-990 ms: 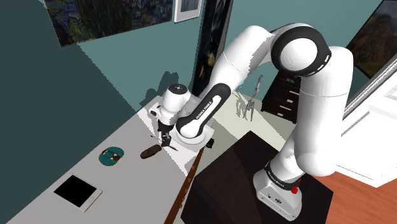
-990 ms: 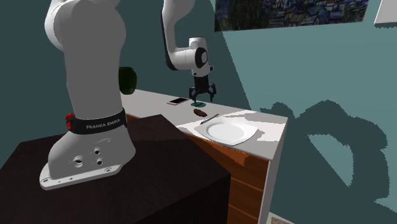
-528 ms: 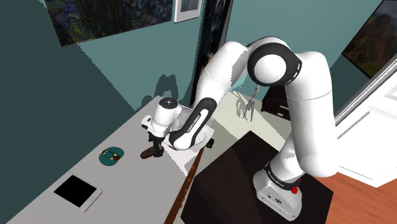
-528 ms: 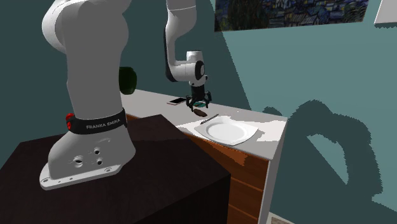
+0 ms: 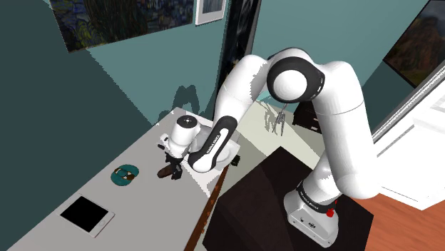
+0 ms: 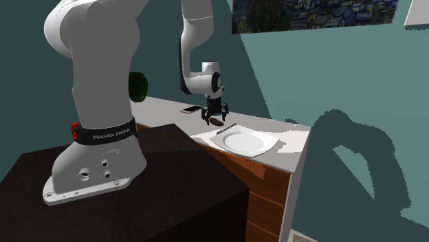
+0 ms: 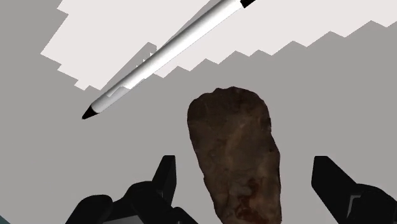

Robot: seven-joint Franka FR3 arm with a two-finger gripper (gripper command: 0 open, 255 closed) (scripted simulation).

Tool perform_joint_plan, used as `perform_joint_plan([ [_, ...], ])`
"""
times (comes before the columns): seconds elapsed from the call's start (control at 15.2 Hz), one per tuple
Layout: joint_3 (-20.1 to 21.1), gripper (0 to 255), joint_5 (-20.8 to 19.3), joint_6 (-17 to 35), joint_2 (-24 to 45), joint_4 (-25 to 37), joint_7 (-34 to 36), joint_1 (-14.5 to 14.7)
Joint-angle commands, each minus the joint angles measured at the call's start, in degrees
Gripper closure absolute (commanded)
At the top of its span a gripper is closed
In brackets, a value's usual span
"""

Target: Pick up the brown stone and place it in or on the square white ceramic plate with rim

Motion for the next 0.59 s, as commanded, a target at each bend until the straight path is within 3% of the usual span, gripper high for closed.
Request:
perform_joint_plan([
  [0.0,0.0,0,0.0,0.0,0.1,0.1,0.0,0.0],
  [0.2,0.0,0,0.0,0.0,0.1,0.1,0.0,0.0],
  [0.26,0.0,255,0.0,0.0,0.1,0.1,0.0,0.0],
  [0.53,0.0,255,0.0,0.0,0.1,0.1,0.0,0.0],
])
